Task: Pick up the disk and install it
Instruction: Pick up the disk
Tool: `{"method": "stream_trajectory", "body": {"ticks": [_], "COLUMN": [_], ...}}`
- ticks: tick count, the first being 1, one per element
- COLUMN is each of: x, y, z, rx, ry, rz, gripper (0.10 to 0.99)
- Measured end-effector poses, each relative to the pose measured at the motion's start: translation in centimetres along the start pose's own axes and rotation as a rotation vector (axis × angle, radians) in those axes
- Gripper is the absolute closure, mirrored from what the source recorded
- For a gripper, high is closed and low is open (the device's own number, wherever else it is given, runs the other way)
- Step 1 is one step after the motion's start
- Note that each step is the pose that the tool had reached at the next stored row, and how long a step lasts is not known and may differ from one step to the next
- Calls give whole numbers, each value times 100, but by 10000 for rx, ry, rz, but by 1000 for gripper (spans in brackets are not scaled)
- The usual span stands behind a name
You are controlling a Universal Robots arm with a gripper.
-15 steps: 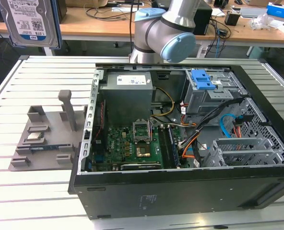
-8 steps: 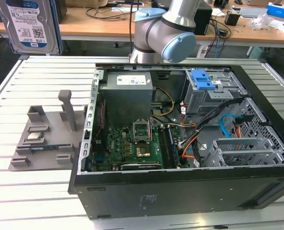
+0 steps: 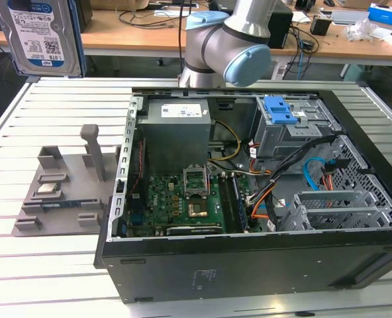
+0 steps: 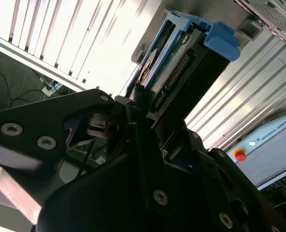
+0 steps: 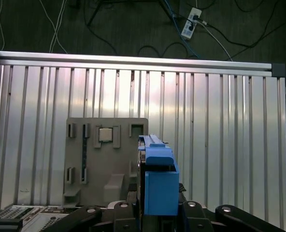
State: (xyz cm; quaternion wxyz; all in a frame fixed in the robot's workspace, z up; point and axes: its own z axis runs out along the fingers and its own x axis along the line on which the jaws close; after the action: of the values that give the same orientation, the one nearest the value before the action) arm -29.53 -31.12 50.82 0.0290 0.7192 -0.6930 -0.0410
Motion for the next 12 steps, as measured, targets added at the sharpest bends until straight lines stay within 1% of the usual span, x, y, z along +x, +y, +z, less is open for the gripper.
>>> {"method": "stream_trajectory", "body": {"ticks": [1,2,8,9,10,11,12], "x": [0,0,7,8,12,15,25], "y": [-9,-33,-222,-257,-337,-376,-393], "z": [-1,-3,-21,-26,-34,-37,-40], "rx": [0,1,0,-2,-7,-7,-10], "ry": [0,0,-1,0,0,-2,-1], "rz": [2,3,4,3,2,3,4], "gripper": [718,718,718,718,718,718,718]}}
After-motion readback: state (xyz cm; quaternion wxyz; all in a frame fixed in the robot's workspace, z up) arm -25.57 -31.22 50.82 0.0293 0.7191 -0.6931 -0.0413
